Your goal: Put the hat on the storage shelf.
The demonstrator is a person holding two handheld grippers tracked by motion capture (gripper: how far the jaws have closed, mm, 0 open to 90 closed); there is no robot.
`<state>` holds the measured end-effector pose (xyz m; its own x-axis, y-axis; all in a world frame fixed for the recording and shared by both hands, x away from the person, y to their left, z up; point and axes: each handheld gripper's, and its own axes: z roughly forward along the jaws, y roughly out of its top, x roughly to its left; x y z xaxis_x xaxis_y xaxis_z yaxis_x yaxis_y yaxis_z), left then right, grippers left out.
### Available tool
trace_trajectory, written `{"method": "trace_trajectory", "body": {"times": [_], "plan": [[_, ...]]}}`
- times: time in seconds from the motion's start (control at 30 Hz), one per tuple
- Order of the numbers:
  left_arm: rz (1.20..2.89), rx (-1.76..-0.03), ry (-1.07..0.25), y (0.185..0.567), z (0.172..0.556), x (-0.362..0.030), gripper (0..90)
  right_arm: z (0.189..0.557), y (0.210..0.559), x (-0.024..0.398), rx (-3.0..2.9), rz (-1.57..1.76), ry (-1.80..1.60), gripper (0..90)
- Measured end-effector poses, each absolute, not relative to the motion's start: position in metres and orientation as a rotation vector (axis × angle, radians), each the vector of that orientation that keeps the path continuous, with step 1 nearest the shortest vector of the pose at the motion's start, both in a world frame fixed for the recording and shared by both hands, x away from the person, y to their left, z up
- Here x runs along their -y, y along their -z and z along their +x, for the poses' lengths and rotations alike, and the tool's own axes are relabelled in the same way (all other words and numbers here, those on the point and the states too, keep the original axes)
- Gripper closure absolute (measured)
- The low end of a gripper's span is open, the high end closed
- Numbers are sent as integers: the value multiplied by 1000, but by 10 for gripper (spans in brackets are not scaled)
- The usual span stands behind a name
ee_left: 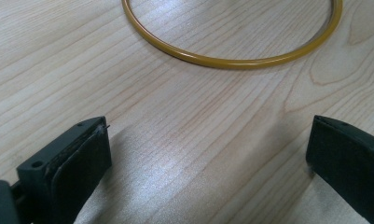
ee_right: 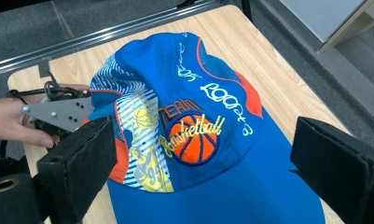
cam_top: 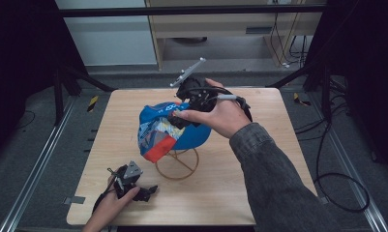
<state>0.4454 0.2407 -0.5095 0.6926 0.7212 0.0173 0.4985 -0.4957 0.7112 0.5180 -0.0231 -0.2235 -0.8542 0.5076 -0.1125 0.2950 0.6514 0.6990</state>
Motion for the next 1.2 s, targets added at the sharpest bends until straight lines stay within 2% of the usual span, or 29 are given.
{"method": "trace_trajectory", "body": {"times": [1.2], "plan": [[2203, -928, -410, 509, 445, -240, 0, 492, 225, 92, -2421, 736, -1096, 59]]}}
